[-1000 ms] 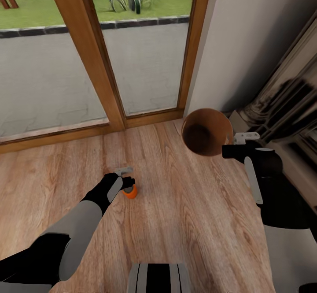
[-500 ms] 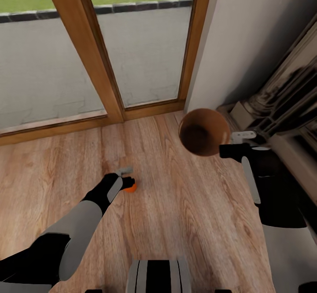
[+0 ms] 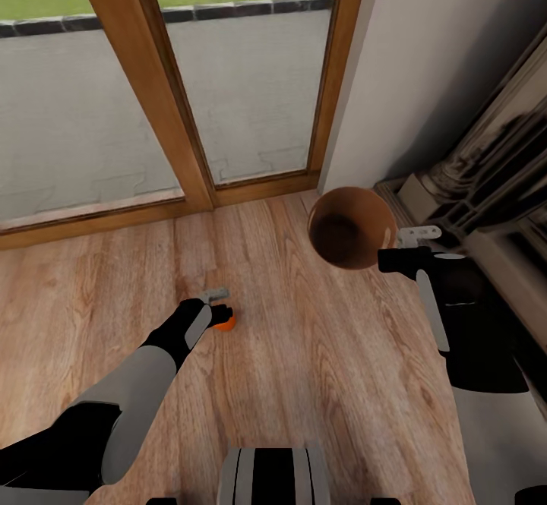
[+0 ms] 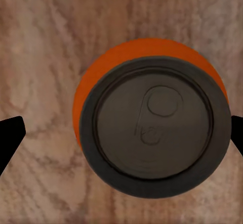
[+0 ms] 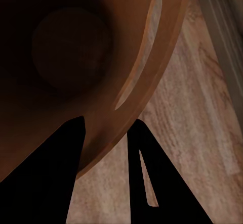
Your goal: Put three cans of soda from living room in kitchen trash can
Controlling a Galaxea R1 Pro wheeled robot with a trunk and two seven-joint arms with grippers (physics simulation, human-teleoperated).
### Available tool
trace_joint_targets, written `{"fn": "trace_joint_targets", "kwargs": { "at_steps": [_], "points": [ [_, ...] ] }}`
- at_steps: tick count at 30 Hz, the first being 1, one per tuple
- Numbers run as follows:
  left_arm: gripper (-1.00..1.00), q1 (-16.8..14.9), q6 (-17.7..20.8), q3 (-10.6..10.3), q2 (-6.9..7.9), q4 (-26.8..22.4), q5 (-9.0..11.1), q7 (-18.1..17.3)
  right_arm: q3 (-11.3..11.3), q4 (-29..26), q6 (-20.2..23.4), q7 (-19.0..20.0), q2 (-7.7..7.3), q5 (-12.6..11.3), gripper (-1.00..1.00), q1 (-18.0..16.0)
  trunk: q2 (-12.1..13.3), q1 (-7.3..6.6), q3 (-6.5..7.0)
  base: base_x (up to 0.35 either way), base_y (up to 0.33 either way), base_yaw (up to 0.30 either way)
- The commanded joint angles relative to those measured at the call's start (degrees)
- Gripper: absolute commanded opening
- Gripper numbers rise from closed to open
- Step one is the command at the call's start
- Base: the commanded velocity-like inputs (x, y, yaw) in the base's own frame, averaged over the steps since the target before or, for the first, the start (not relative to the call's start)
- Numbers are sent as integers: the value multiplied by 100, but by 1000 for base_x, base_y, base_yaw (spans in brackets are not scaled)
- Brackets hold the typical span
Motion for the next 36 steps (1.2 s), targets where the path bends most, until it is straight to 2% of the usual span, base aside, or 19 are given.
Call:
{"fn": "trace_joint_targets", "kwargs": {
  "at_steps": [1, 14, 15, 34, 36],
  "points": [
    [100, 1, 0, 0, 0, 0, 0, 0, 0, -3, 0, 8, 0, -14, -100, -3, 0, -1, 1, 0, 0, 0],
    [100, 1, 0, 0, 1, -7, 0, -6, 1, -3, 0, 8, 43, -20, -100, -1, 0, -1, 1, 0, 0, 0],
    [-100, 1, 0, 0, 1, -7, 1, -6, 1, -3, 0, 8, 44, -19, -100, 0, 0, -1, 1, 0, 0, 0],
    [-100, 3, 0, 0, 1, -9, -1, -1, 26, -3, 0, 8, 59, -23, -100, 6, 0, -1, 1, -25, 0, 0],
    [-100, 3, 0, 0, 1, -9, -1, 0, 27, -3, 0, 8, 59, -23, -100, 6, 2, -6, 45, -13, 0, 0]
  ]
}}
